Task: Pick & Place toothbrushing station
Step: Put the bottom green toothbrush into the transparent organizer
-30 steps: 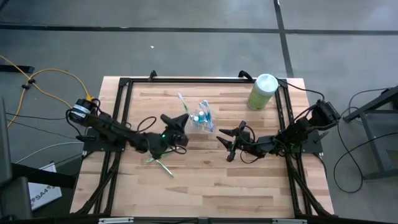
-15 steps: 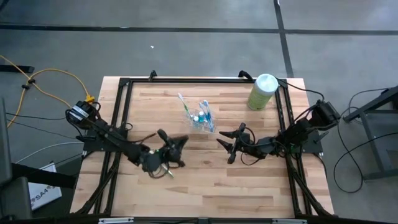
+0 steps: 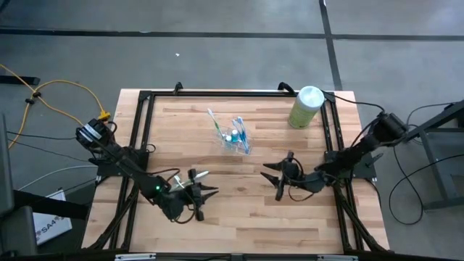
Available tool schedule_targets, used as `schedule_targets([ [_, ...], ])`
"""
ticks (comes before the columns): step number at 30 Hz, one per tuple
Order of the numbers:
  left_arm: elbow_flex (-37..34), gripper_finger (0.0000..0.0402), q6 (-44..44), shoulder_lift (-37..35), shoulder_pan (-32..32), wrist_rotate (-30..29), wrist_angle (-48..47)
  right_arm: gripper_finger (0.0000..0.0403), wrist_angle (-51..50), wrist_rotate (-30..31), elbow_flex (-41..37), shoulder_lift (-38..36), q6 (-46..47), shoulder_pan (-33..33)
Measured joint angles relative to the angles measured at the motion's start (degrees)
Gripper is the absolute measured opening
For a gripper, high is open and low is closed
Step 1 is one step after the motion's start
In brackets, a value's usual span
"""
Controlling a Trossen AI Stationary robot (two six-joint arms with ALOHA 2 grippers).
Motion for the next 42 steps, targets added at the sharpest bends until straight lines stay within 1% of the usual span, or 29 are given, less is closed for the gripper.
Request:
schedule_targets([
  [2, 0.0, 0.0037, -0.08, 0.0, -1.11, -2.58, 0.04, 0.0149, -1.28, 0.01, 0.0, -1.04, 0.09, 1.45],
  [8, 0.0, 0.0037, 1.47, 0.0, -4.85, -16.44, -0.25, 0.0149, -1.39, 2.78, 0.0, -3.05, -0.67, 4.26],
  [10, 0.0, 0.0037, 0.27, 0.0, -6.26, -20.05, -0.22, 0.0149, -1.45, 3.78, 0.0, -3.05, -1.54, 5.03],
  [13, 0.0, 0.0037, -2.8, 0.0, -7.89, -22.87, -0.23, 0.0149, -1.41, 4.47, 0.0, -3.05, -1.38, 5.64],
  [16, 0.0, 0.0037, -8.12, 0.0, -8.53, -23.23, -0.25, 0.0149, -1.36, 4.36, 0.0, -3.05, -1.31, 5.65],
  [18, 0.0, 0.0037, -9.04, 0.0, -8.45, -20.9, -0.61, 0.0149, -1.32, 4.36, 0.0, -3.05, -1.31, 5.63],
  [23, 0.0, 0.0037, -9.21, 0.0, -6.97, -9.4, -3.81, 0.0149, -1.32, 4.34, 0.0, -3.03, -1.31, 5.63],
  [26, 0.0, 0.0037, -9.27, 0.0, -6.38, -4.39, -5.57, 0.0149, -1.32, 4.36, 0.0, -3.03, -1.31, 5.63],
  [28, 0.0, 0.0037, -10.44, 0.0, -6.38, -2.15, -6.63, 0.0149, -1.33, 4.36, 0.0, -3.03, -1.31, 5.63],
  [32, 0.0, 0.0037, -16.94, 0.0, -6.42, -0.23, -8.64, 0.0149, -1.32, 4.36, 0.0, -3.03, -1.31, 5.63],
  [34, 0.0, 0.0037, -18.75, 0.0, -6.21, 1.97, -11.0, 0.0149, -1.32, 4.35, 0.0, -3.03, -1.31, 5.63],
  [38, 0.0, 0.0043, -19.28, 0.0, -6.0, 6.84, -16.09, 0.0149, -1.32, 4.34, 0.0, -3.03, -1.31, 5.63],
  [42, 0.0, 0.0069, -18.47, 0.0, -6.01, 11.7, -18.73, 0.0149, -1.32, 4.34, 0.0, -3.03, -1.31, 5.63],
])
